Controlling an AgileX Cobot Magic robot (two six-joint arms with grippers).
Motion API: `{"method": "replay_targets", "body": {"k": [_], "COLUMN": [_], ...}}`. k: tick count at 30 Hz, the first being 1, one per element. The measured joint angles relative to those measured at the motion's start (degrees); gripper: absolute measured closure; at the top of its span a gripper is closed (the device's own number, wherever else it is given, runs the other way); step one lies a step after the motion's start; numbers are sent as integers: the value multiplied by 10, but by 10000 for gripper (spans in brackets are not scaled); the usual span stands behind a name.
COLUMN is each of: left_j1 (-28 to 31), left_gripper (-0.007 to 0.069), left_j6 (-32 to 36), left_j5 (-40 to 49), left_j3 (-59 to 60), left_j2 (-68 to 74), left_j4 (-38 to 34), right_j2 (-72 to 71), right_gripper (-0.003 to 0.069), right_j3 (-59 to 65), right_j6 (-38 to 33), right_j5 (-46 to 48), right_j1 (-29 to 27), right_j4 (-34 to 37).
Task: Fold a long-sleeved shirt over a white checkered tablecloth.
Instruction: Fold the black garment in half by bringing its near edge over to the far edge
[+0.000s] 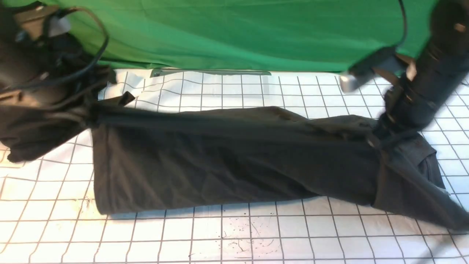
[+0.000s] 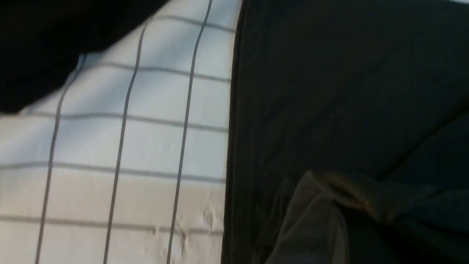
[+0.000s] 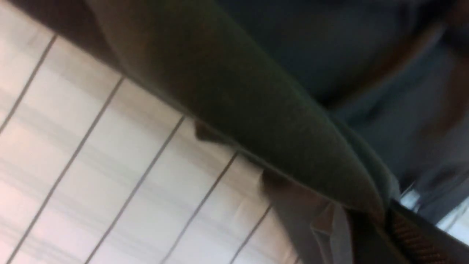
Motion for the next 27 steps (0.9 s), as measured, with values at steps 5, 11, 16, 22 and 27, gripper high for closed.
{"method": "replay_targets", "body": {"k": [5,11,16,22,27], "left_j1": [9,10,13,14,14], "left_gripper": [608,608,608,608,608], "left_j6": [4,4,4,10,22], "left_j5": [-5,-4,0,1,1], "left_j3": [-101,-213,-276,-283,-283], "left_j2": [126,252,313,317,317], "left_j4": [7,17,26,33,34], "right_j2": [103,213,255,250,197], "right_gripper": [638,634,475,122,209], "right_j3": [-122,-241,-290,-293,-248], "right_j6": [-14,-16,5,52,79], "right_j5": [-1,-15,-45,16,24], "right_j1": [-7,-16,-19,-21,-44], "right_j4": [-6,-13,-28,-33,-37]}}
